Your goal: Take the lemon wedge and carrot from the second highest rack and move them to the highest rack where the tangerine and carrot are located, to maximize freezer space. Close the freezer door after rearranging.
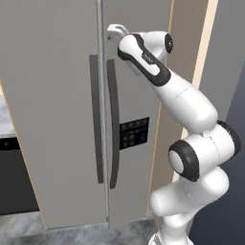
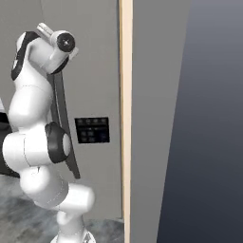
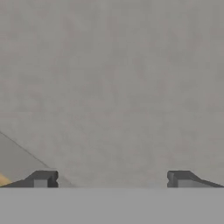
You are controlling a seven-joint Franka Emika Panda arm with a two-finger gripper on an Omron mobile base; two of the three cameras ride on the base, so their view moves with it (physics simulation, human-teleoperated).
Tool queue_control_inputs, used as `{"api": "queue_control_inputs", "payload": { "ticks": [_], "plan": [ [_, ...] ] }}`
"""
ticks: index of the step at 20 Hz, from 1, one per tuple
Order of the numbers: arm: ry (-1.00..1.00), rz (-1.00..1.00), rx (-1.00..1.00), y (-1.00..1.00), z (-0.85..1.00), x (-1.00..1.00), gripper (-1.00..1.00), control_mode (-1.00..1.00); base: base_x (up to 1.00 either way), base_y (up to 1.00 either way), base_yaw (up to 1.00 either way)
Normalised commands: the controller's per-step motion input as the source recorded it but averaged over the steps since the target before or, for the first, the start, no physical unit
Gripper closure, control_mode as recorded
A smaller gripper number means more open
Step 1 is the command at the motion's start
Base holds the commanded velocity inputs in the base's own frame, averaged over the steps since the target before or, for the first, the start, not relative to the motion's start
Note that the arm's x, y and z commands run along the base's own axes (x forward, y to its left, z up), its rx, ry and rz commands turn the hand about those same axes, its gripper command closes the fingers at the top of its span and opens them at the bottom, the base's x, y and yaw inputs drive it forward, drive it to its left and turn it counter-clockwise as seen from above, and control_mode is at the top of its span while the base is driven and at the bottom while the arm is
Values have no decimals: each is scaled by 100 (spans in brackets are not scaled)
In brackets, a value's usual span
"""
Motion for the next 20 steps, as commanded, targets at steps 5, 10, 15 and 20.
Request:
{"api": "queue_control_inputs", "payload": {
  "ticks": [5, 10, 15, 20],
  "plan": [
    [0, -12, -7, 61, 0, 41, -100, -100, 0, 0, 0],
    [0, -21, -6, 50, 0, 48, -100, -100, 0, 0, 0],
    [2, -39, -6, 30, 0, 51, -100, -100, 0, 0, 0],
    [6, -48, -7, 27, 0, 51, -100, -100, 0, 0, 0]
  ]
}}
